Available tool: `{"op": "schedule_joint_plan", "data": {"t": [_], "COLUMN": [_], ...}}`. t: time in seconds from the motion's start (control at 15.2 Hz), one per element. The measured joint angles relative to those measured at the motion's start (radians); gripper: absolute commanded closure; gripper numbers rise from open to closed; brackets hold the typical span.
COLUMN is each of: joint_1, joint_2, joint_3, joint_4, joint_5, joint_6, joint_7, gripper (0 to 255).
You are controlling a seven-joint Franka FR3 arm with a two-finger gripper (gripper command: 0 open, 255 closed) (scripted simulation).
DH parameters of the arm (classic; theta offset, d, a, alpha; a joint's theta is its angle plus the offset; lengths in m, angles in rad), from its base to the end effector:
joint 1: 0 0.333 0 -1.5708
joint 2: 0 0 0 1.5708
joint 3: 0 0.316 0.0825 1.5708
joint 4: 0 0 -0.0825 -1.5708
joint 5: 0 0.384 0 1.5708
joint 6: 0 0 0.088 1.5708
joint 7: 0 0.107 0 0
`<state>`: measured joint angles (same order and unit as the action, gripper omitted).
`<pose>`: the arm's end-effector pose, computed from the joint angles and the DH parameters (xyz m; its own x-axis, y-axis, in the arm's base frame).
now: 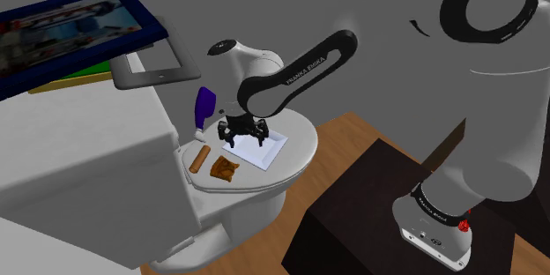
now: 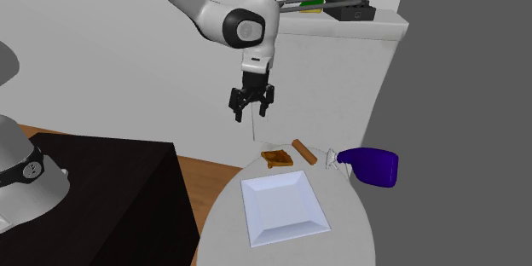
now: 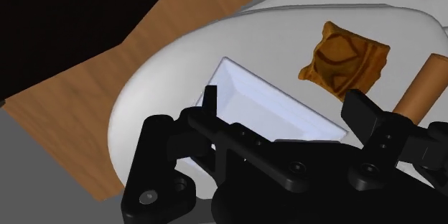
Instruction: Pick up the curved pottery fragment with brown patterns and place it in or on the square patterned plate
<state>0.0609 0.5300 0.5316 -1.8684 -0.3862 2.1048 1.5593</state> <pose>0.5273 0.3141 0.2478 0.7212 -0.6924 0.0229 -0.6820 -0.7038 0.1989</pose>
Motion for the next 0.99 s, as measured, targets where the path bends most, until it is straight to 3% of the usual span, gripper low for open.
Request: {"op": "schedule_joint_plan", "data": {"t": [0.59, 0.99], "joint_1": [0.164, 0.167], "joint_2": [0.393, 0.441], "joint_3": [-0.117, -0.135], "joint_4": [0.439, 0.434], "joint_5": [-0.039, -0.053], "joint_6": [-0.13, -0.082], "joint_7": [0.148, 0.162], "gripper": [0, 0]}}
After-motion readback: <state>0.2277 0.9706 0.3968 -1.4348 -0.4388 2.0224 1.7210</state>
